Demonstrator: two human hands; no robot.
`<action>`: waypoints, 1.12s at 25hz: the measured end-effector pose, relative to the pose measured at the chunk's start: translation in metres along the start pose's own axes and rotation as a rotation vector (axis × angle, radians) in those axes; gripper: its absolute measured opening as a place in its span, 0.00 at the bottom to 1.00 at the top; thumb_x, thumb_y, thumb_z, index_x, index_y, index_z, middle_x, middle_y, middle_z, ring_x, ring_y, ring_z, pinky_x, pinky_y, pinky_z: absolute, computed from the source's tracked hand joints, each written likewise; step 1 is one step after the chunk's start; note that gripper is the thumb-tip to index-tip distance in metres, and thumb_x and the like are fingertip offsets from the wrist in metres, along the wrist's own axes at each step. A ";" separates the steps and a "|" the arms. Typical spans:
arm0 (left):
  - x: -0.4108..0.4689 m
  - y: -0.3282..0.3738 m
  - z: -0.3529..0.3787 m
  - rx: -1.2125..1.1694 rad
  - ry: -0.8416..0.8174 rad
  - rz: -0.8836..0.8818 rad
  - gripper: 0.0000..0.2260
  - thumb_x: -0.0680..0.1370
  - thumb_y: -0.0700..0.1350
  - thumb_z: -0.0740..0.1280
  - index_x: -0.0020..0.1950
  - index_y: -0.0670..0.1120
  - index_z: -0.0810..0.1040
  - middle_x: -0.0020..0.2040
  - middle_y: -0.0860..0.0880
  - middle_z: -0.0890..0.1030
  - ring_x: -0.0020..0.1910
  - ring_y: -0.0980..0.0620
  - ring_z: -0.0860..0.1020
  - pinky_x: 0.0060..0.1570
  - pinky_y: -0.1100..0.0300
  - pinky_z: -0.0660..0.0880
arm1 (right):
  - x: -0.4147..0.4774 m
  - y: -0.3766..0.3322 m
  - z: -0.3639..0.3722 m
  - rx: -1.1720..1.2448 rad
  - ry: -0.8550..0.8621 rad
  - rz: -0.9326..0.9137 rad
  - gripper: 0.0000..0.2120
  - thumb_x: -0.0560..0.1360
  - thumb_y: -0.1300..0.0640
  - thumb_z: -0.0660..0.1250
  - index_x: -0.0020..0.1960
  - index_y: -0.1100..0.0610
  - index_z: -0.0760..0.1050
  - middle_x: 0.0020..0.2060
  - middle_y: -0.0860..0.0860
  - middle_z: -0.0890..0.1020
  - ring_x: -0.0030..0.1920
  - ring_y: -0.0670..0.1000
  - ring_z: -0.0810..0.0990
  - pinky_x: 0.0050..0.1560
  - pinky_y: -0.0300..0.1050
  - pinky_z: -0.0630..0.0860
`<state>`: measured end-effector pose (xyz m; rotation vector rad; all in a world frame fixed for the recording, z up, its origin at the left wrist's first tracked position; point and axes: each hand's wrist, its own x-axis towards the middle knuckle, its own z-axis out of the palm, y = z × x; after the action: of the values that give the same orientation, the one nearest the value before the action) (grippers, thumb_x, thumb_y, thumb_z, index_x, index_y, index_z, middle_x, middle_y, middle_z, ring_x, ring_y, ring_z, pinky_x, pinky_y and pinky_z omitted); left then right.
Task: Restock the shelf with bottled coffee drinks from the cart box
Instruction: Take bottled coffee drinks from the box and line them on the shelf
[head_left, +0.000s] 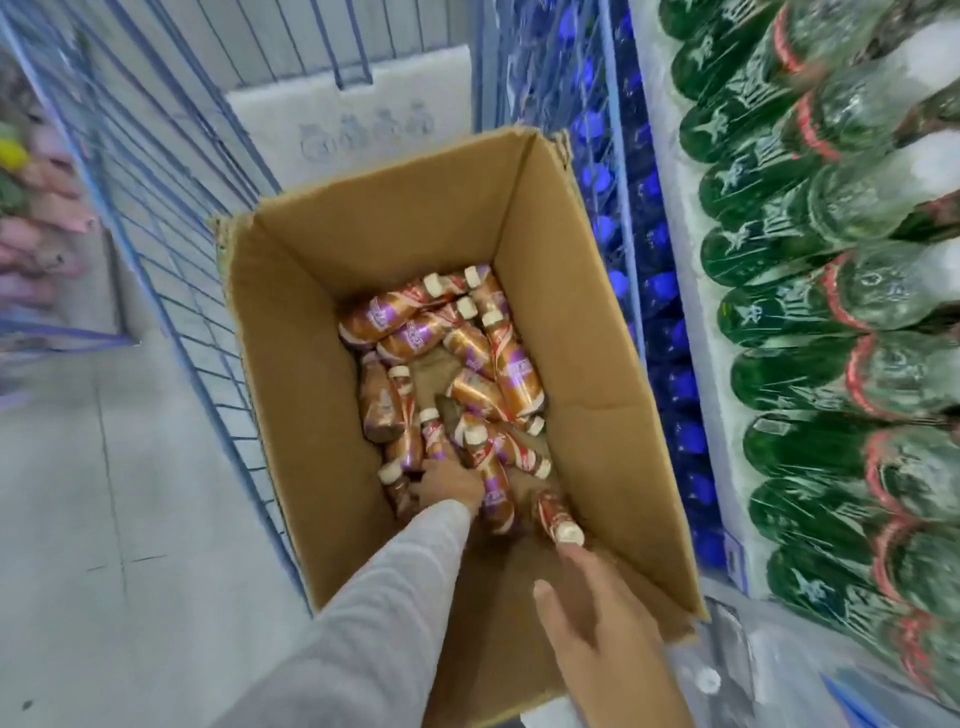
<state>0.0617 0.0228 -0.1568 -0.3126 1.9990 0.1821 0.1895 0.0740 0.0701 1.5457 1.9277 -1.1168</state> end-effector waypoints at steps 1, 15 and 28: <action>-0.002 0.006 0.002 0.059 0.009 -0.011 0.34 0.78 0.55 0.66 0.76 0.36 0.59 0.74 0.37 0.68 0.72 0.35 0.67 0.71 0.43 0.66 | 0.004 -0.006 0.000 -0.045 -0.036 0.015 0.20 0.77 0.45 0.69 0.68 0.39 0.71 0.62 0.38 0.76 0.67 0.43 0.73 0.60 0.30 0.63; -0.145 -0.063 -0.117 -0.813 -0.218 -0.184 0.31 0.71 0.61 0.74 0.67 0.47 0.71 0.56 0.45 0.81 0.52 0.46 0.82 0.57 0.49 0.80 | 0.164 -0.015 0.109 -0.280 -0.377 0.194 0.33 0.75 0.46 0.66 0.76 0.57 0.64 0.68 0.58 0.76 0.66 0.60 0.76 0.67 0.52 0.73; -0.236 -0.095 -0.175 -0.900 -0.344 -0.010 0.26 0.73 0.46 0.76 0.66 0.50 0.68 0.59 0.42 0.77 0.58 0.38 0.78 0.57 0.38 0.79 | 0.080 -0.033 0.034 0.036 -0.445 0.142 0.38 0.55 0.33 0.74 0.62 0.46 0.74 0.59 0.49 0.81 0.56 0.52 0.80 0.61 0.49 0.76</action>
<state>0.0365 -0.0814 0.1325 -0.7941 1.4685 1.0617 0.1300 0.0931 0.0017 1.2916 1.4868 -1.3068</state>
